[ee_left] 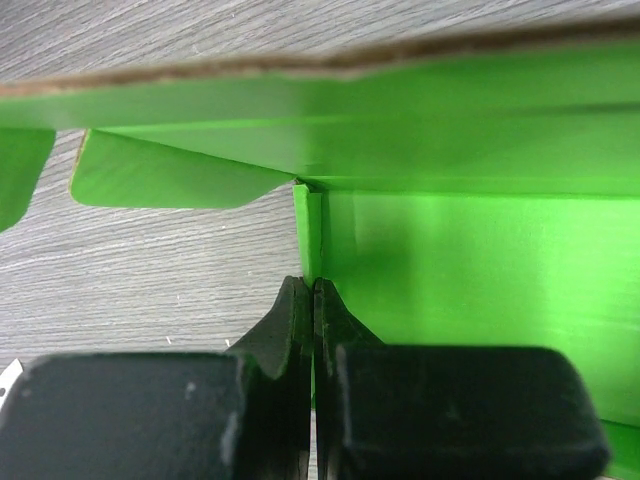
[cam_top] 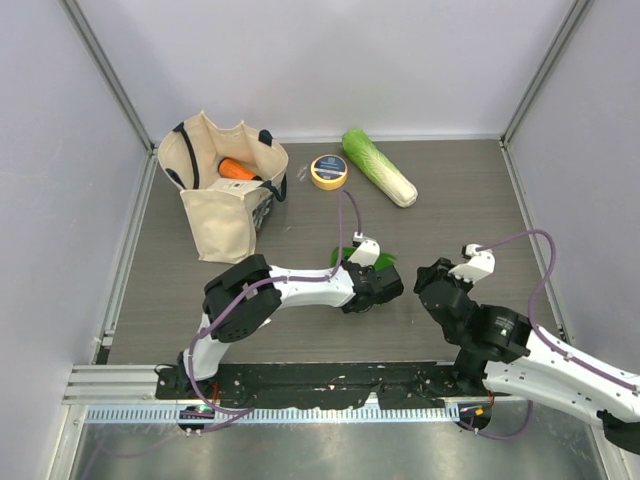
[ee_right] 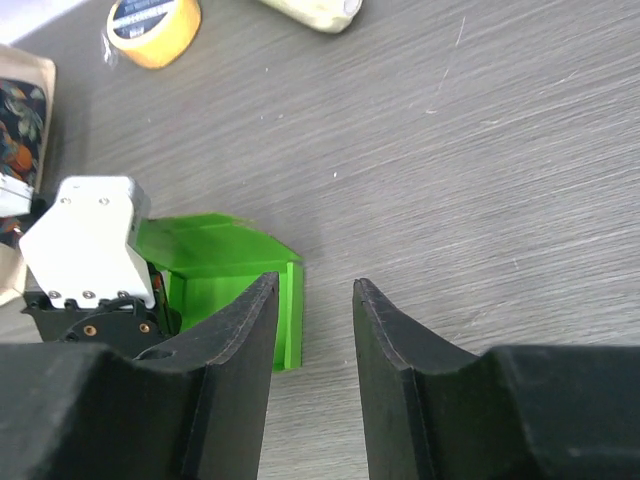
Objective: Fold the paper box
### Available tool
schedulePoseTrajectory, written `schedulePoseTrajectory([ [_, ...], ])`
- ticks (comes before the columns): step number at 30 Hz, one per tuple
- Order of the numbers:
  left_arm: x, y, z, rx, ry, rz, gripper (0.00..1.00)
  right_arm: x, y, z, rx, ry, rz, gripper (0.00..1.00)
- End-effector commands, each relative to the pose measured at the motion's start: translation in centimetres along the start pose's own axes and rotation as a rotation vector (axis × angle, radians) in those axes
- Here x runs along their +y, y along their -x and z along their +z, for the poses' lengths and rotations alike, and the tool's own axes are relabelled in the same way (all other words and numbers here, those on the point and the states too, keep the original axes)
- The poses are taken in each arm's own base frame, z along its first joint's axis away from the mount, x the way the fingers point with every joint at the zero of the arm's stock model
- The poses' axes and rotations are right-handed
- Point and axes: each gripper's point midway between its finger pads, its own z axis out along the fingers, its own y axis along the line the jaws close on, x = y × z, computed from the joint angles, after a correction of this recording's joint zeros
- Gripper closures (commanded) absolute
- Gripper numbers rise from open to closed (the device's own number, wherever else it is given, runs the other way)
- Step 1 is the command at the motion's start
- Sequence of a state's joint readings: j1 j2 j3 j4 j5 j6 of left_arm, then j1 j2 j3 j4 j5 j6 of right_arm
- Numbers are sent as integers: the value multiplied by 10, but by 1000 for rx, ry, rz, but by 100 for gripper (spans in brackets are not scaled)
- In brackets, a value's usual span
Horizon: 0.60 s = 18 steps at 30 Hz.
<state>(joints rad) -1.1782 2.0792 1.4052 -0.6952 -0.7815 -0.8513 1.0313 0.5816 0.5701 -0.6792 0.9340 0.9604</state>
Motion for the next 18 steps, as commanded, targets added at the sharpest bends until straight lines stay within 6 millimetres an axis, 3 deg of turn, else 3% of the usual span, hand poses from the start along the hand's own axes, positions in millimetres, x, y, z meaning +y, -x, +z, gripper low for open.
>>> schedulePoseTrajectory([
  [1,-14,-102,32,329,-64,96,100,-10,31,-8,-99,-39,38,59],
  [8,-38,-105,34,346,-188,63,100,-8,28,-7,-89,-30,31,61],
  [15,-32,-106,33,362,-228,30,100,-3,23,-4,-76,-14,21,62],
  [18,-25,-89,24,339,-235,-7,100,0,18,-2,-60,-10,5,62],
])
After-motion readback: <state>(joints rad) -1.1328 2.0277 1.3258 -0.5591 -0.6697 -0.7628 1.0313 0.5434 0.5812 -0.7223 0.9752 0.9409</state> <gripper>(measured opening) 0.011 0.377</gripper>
